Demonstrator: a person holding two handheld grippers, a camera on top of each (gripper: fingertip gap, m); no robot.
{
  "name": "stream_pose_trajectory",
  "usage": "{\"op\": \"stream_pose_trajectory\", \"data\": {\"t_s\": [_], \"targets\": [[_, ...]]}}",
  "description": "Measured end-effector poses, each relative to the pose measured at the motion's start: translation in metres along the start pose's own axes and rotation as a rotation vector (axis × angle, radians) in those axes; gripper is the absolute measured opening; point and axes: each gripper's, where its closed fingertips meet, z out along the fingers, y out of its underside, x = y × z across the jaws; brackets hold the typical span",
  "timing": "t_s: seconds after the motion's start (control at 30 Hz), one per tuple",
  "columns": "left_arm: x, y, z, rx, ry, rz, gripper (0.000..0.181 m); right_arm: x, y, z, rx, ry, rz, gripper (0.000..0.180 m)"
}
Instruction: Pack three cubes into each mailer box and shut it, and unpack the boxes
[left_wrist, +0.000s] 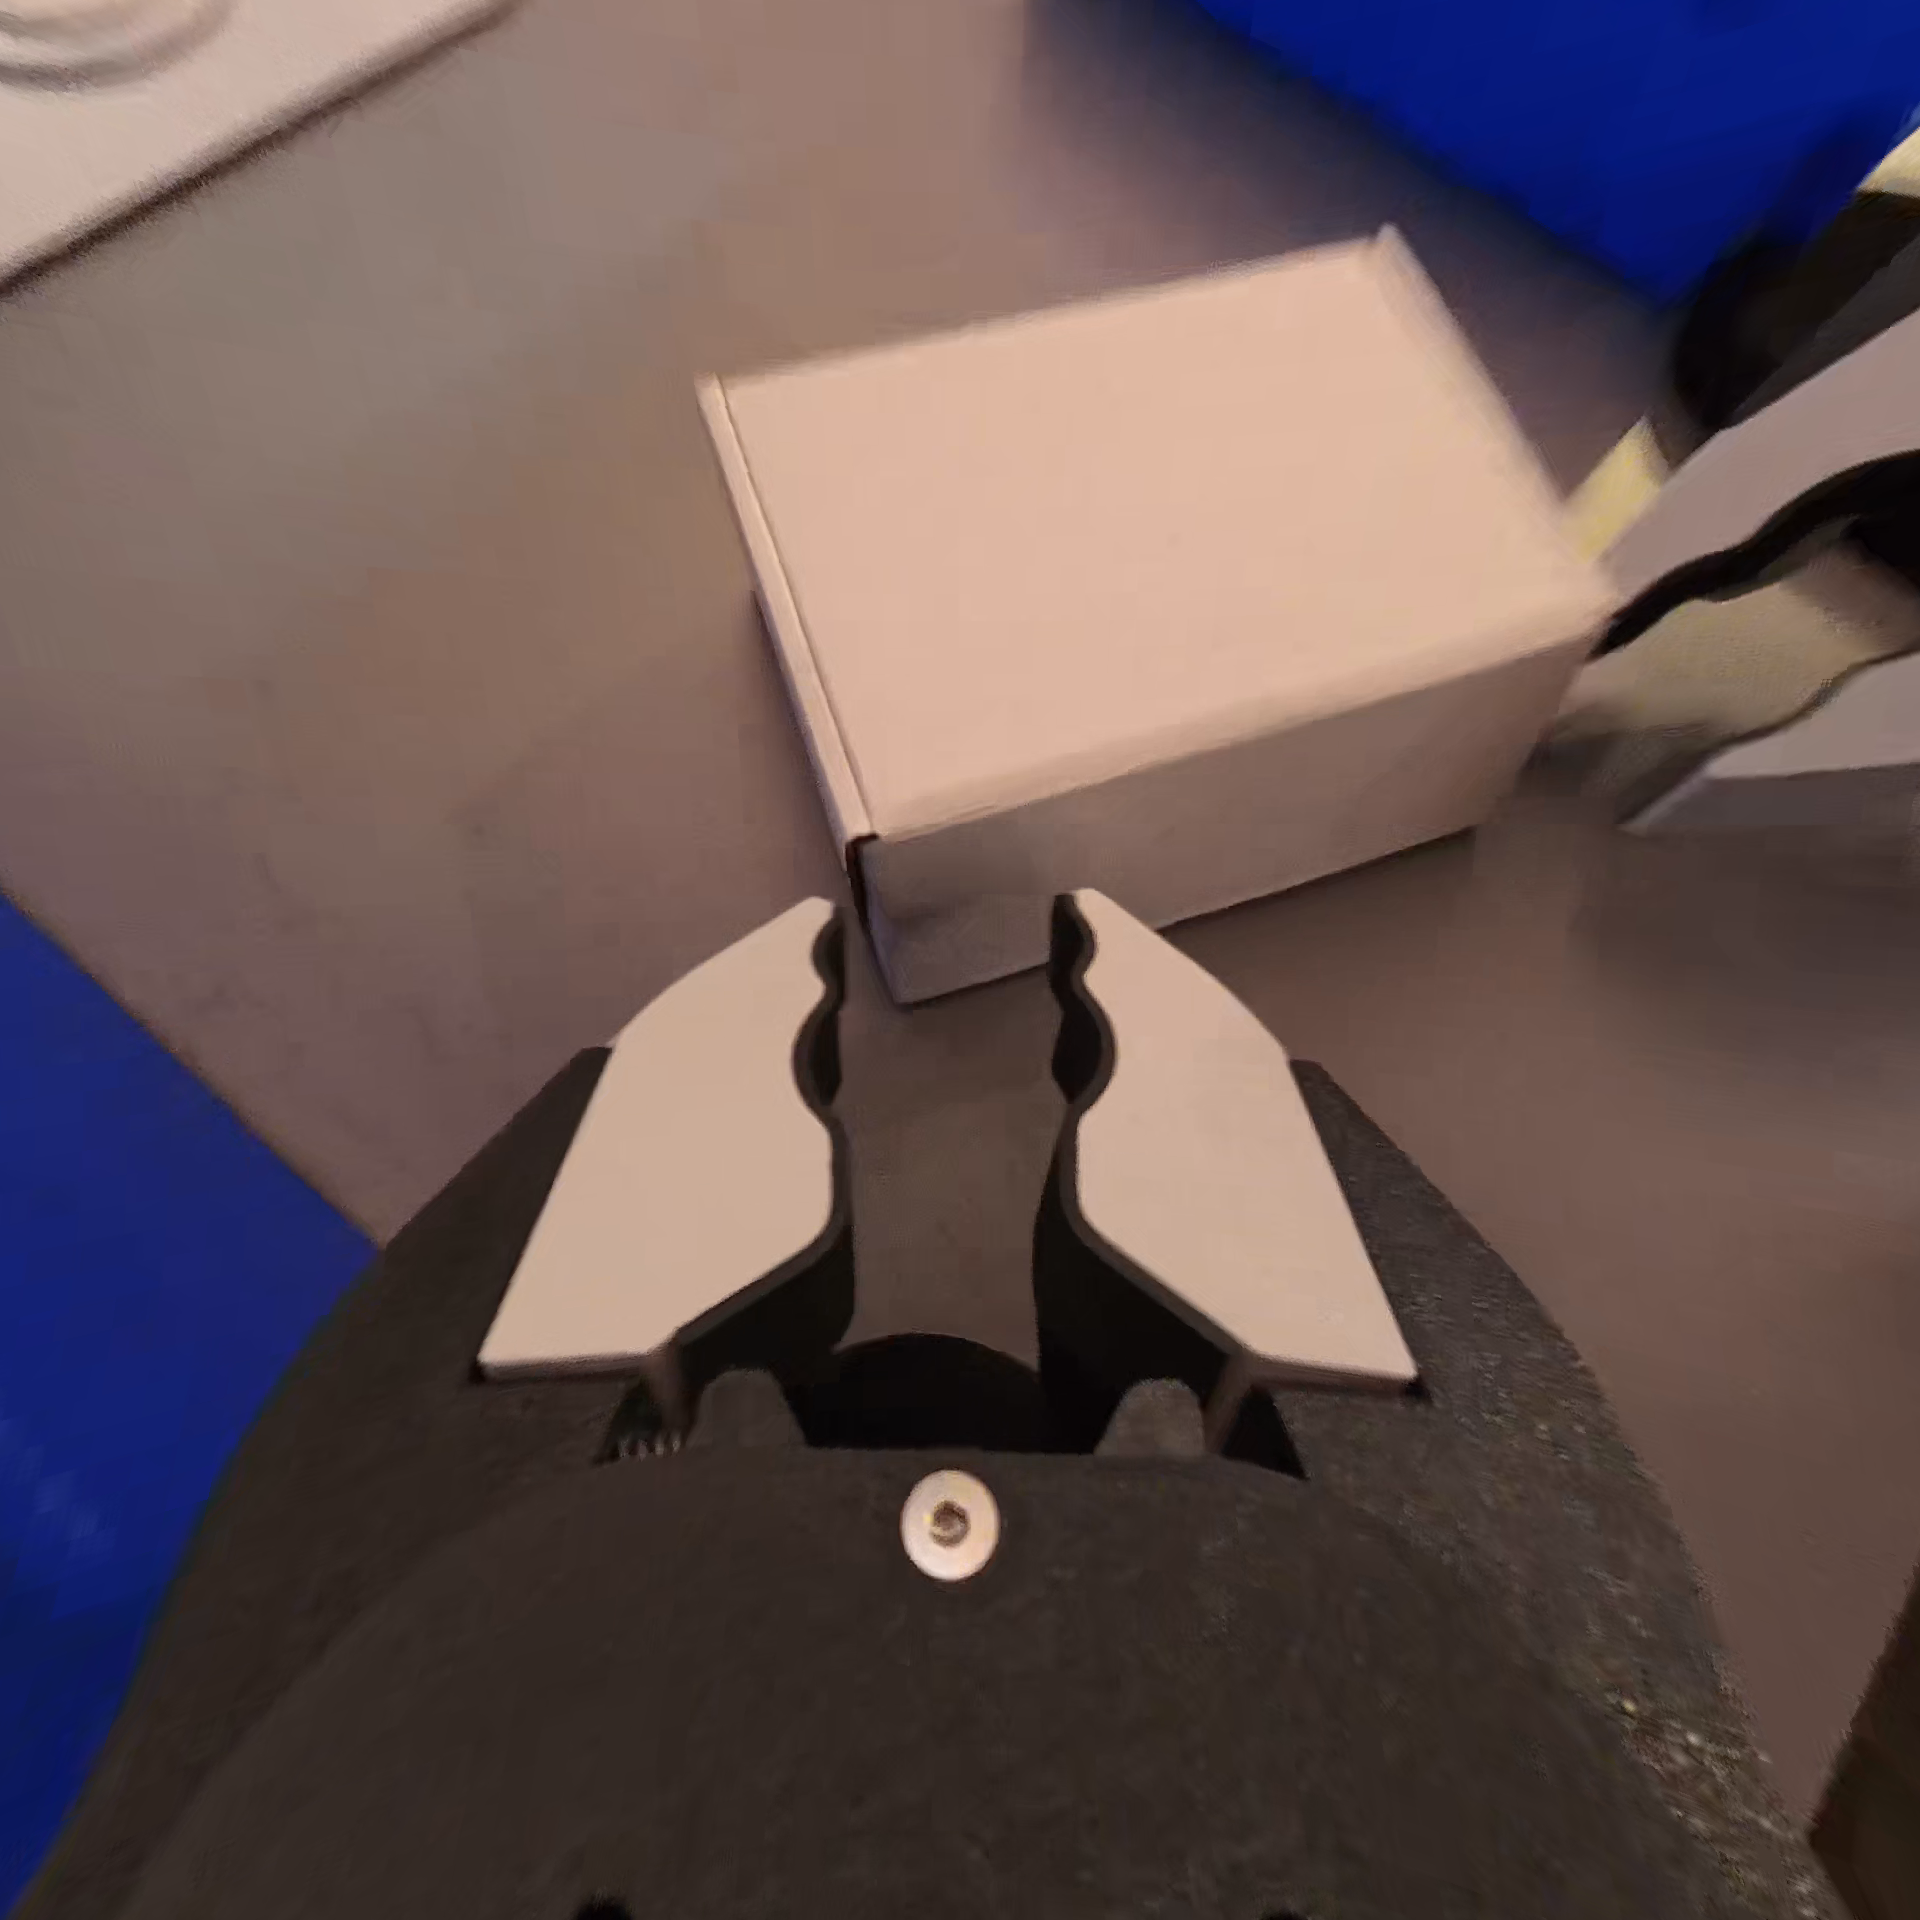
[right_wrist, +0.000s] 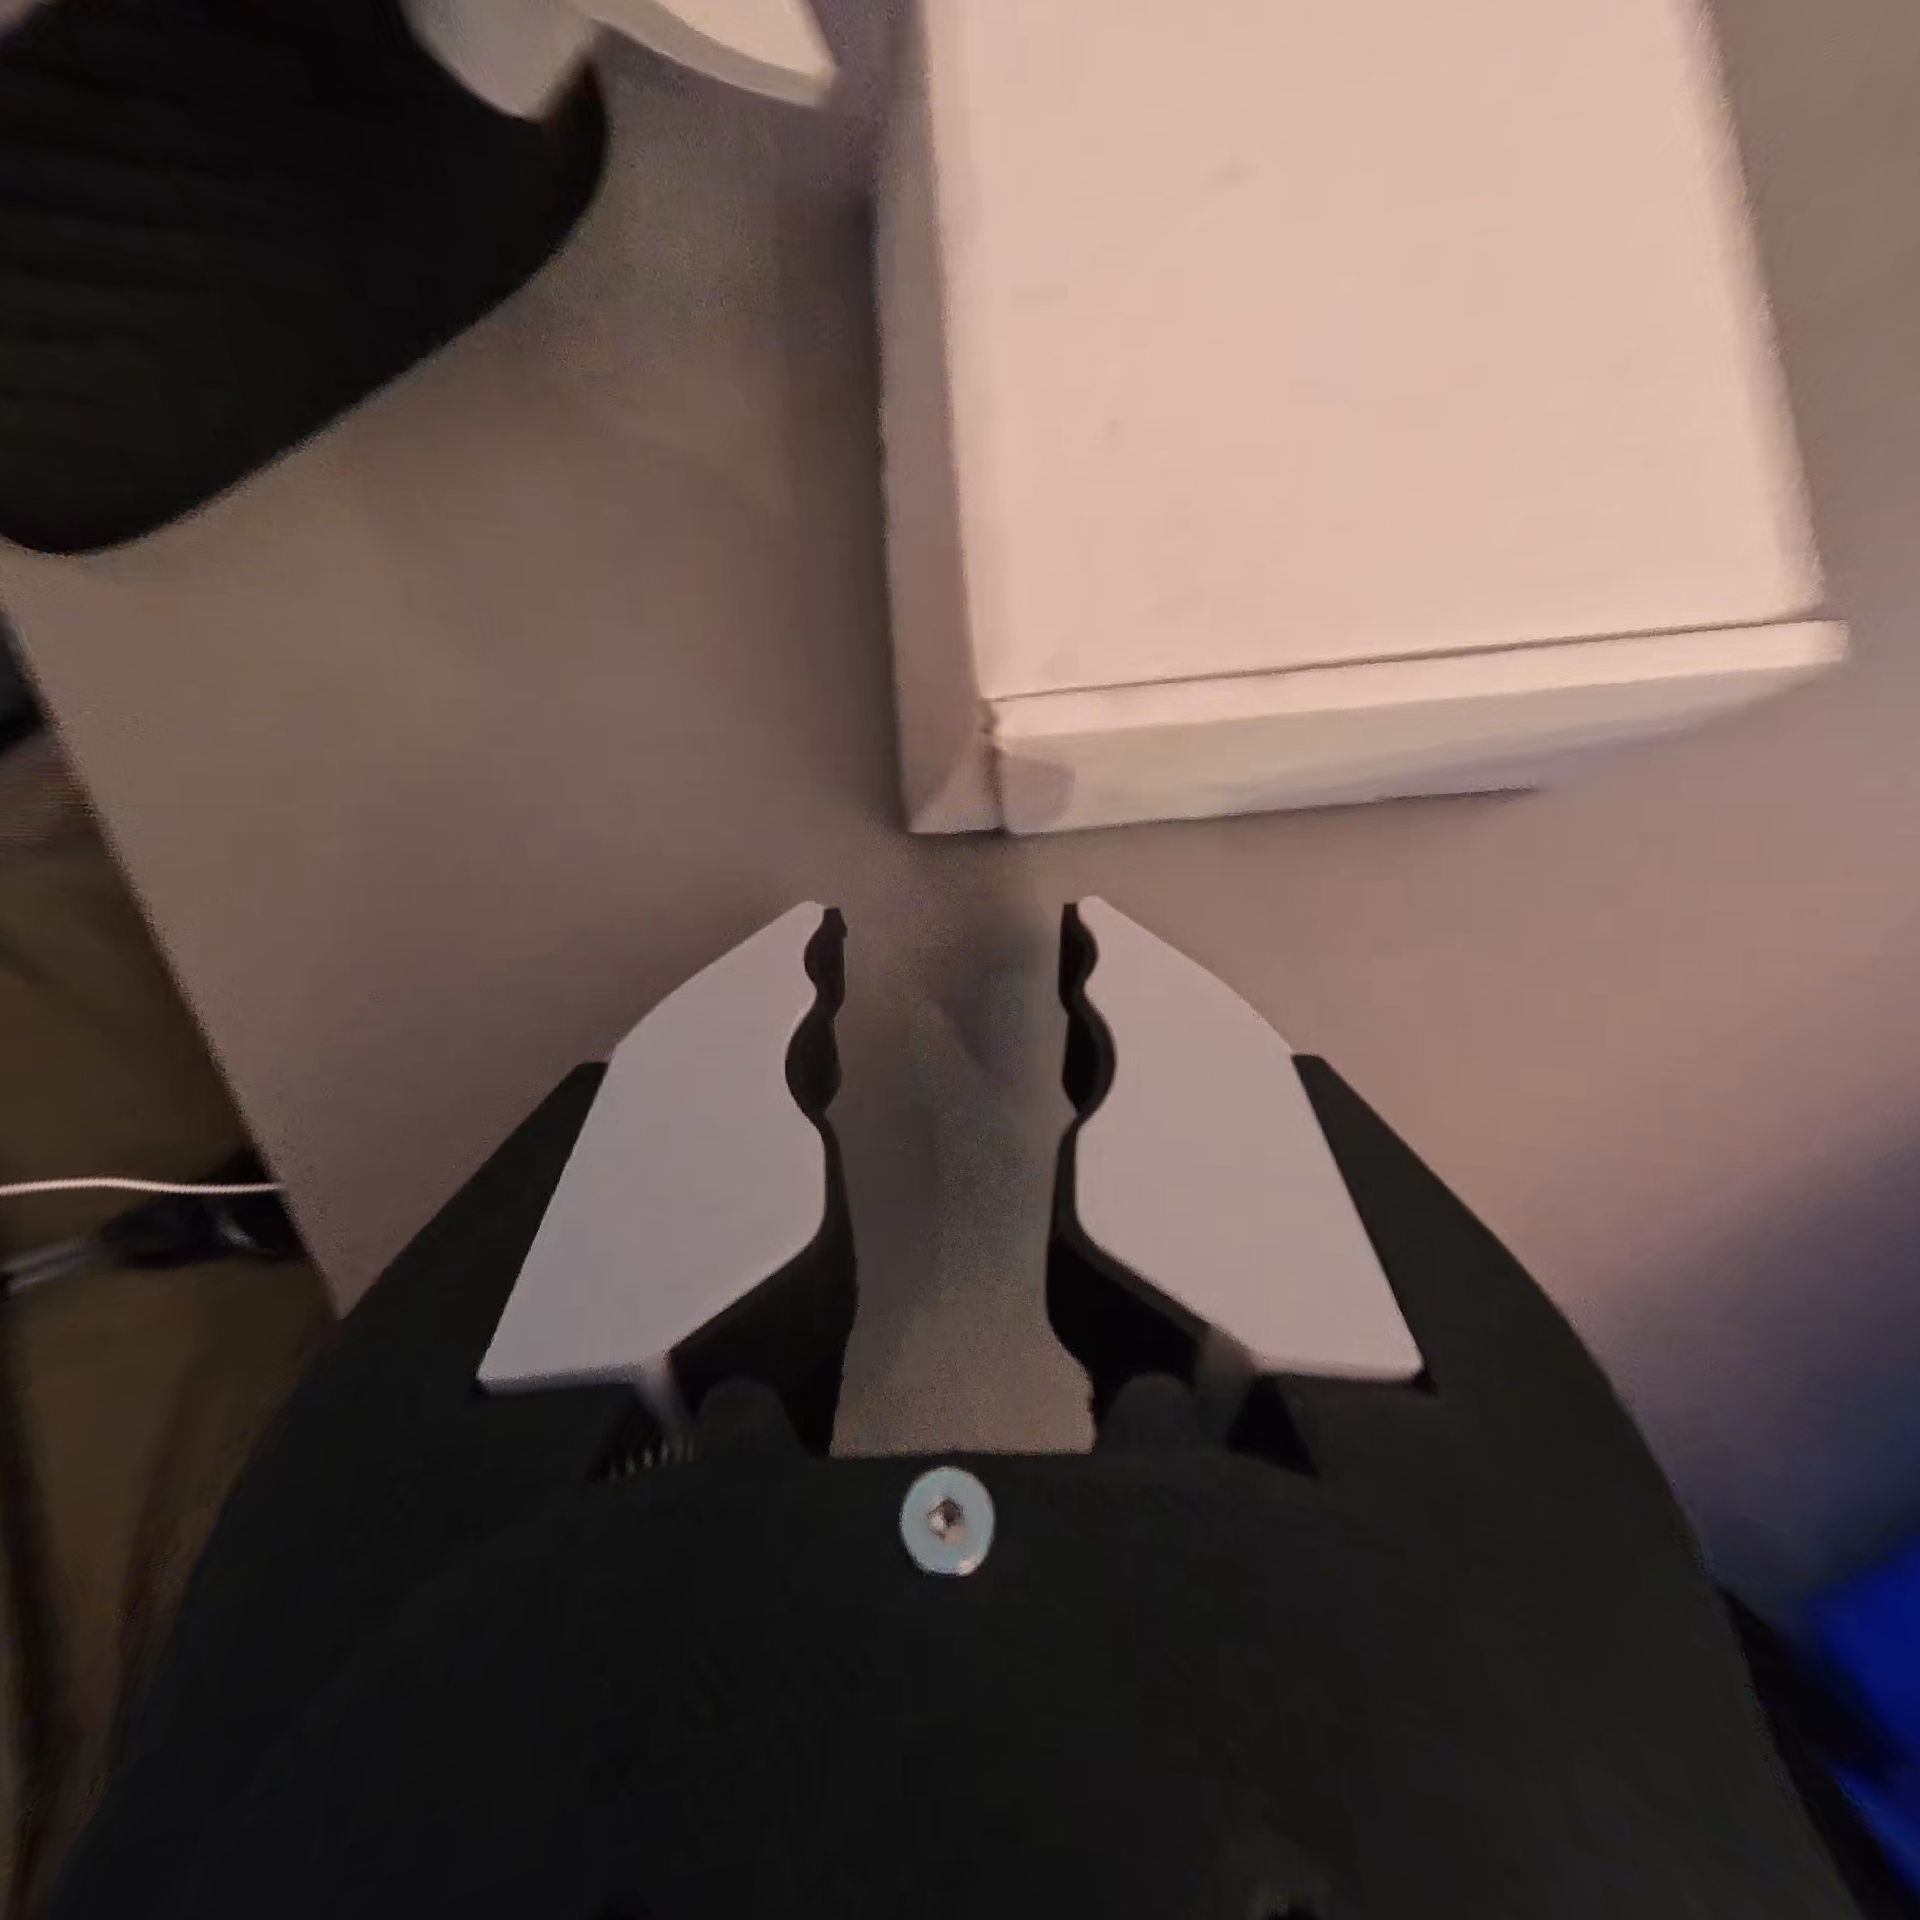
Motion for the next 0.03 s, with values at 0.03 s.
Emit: {"op": "stream_pose_trajectory", "data": {"t_s": [0.03], "targets": [[0.0029,-0.008,-0.0102,0.059,-0.005,0.003,0.044,0.0096,-0.0052,-0.0116,0.025,0.072,-0.043,0.041]]}}
